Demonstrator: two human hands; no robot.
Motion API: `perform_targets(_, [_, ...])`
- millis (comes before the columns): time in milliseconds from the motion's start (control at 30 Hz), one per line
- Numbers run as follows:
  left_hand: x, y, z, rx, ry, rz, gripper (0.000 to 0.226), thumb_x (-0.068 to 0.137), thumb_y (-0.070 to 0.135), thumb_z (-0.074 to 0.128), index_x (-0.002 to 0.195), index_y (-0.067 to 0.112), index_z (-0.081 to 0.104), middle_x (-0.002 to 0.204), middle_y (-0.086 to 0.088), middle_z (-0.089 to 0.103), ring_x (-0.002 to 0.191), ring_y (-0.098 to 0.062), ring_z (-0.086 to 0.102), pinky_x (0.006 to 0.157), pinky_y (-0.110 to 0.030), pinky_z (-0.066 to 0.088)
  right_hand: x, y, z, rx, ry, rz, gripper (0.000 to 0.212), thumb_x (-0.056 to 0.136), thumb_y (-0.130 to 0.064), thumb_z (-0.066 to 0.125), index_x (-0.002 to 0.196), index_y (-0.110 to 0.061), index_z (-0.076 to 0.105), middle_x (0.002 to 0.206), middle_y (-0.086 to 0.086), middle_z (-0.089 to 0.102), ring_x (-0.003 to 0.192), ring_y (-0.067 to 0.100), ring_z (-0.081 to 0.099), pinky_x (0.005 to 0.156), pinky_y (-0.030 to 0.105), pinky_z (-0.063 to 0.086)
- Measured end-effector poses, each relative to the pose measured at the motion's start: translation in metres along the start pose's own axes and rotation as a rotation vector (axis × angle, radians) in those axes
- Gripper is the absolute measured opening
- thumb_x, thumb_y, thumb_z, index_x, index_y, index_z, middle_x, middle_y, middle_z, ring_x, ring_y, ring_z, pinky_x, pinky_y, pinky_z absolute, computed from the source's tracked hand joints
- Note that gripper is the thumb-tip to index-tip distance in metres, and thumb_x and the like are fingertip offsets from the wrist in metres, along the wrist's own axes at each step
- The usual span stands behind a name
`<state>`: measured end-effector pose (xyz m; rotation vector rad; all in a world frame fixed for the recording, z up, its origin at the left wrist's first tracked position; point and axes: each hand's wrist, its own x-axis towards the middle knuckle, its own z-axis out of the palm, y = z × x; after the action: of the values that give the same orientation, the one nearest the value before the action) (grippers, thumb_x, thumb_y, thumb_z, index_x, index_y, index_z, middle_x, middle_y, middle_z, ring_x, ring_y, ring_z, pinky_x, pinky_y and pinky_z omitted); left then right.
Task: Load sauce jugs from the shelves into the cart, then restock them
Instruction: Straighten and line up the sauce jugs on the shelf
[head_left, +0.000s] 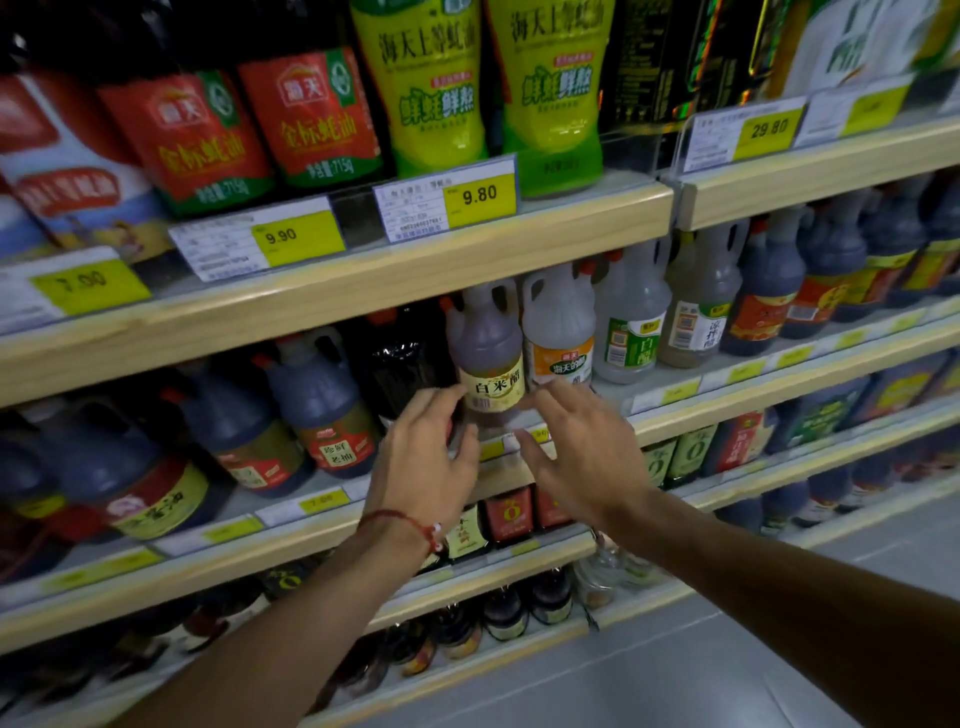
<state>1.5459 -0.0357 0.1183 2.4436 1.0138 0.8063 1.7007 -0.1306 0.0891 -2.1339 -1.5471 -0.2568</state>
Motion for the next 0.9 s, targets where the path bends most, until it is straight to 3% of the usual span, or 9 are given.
perform_targets(100, [-0.019,0.011,-0.026,0.138,-0.062,0.040,0.029,0.095,0.024,0.059,0.121,0.013,0.063,0.110,-0.004,0.059,0.100,-0.026,0.061,0.085,-0.041,0.053,-0.007,-0.005,-0.031,-0.052,-0.026,-0.059,0.028,0.095,-0.038,0.062,0.115,-0.018,0.066,0.112,0.001,0.065,0.105,0.023,0.059,0.082,0.036,0.050])
perform_targets(200, [-0.038,0.029,-0.050,0.274,-0.098,0.015,0.026,0.095,0.031,0.058,0.115,0.014,0.061,0.103,-0.004,0.056,0.098,-0.029,0.059,0.078,-0.040,0.051,-0.017,-0.016,-0.059,-0.074,-0.025,-0.108,0.028,0.090,-0.037,0.066,0.109,-0.016,0.067,0.103,0.002,0.065,0.100,0.026,0.060,0.079,0.037,0.049])
perform_targets(433, [-0.088,0.085,-0.104,0.526,-0.137,-0.021,0.033,0.096,0.046,0.049,0.118,0.023,0.057,0.112,0.002,0.059,0.108,-0.024,0.058,0.073,-0.035,0.047,-0.046,-0.059,-0.120,-0.135,-0.086,-0.238,0.043,0.090,-0.049,0.044,0.103,-0.015,0.067,0.099,0.003,0.063,0.100,0.028,0.057,0.084,0.041,0.046])
perform_targets(533, [-0.105,0.097,-0.126,0.599,-0.144,-0.048,0.034,0.096,0.048,0.046,0.118,0.024,0.057,0.113,0.004,0.062,0.106,-0.023,0.060,0.070,-0.034,0.043,-0.056,-0.073,-0.137,-0.185,-0.108,-0.261,0.043,0.089,-0.052,0.049,0.103,-0.016,0.069,0.097,0.004,0.065,0.099,0.028,0.059,0.081,0.040,0.047])
perform_targets(633, [-0.117,0.095,-0.146,0.618,-0.126,-0.080,0.035,0.096,0.048,0.047,0.120,0.024,0.056,0.114,0.004,0.060,0.105,-0.024,0.059,0.068,-0.033,0.040,-0.063,-0.087,-0.144,-0.183,-0.130,-0.289,0.046,0.088,-0.053,0.055,0.107,-0.014,0.071,0.100,0.005,0.068,0.106,0.030,0.062,0.087,0.042,0.050])
perform_targets(800, [-0.125,0.064,-0.174,0.575,-0.098,-0.102,0.034,0.095,0.049,0.049,0.114,0.023,0.059,0.110,0.003,0.061,0.104,-0.025,0.061,0.073,-0.036,0.050,-0.063,-0.118,-0.147,-0.170,-0.135,-0.293,0.056,0.089,-0.055,0.040,0.110,-0.014,0.071,0.102,0.005,0.067,0.101,0.030,0.062,0.086,0.042,0.051])
perform_targets(900, [-0.126,0.037,-0.188,0.605,-0.092,-0.079,0.035,0.095,0.049,0.048,0.114,0.022,0.059,0.109,0.003,0.062,0.103,-0.025,0.062,0.071,-0.035,0.047,-0.059,-0.142,-0.137,-0.177,-0.102,-0.274,0.056,0.089,-0.054,0.038,0.108,-0.014,0.071,0.099,0.004,0.066,0.099,0.029,0.062,0.089,0.043,0.050])
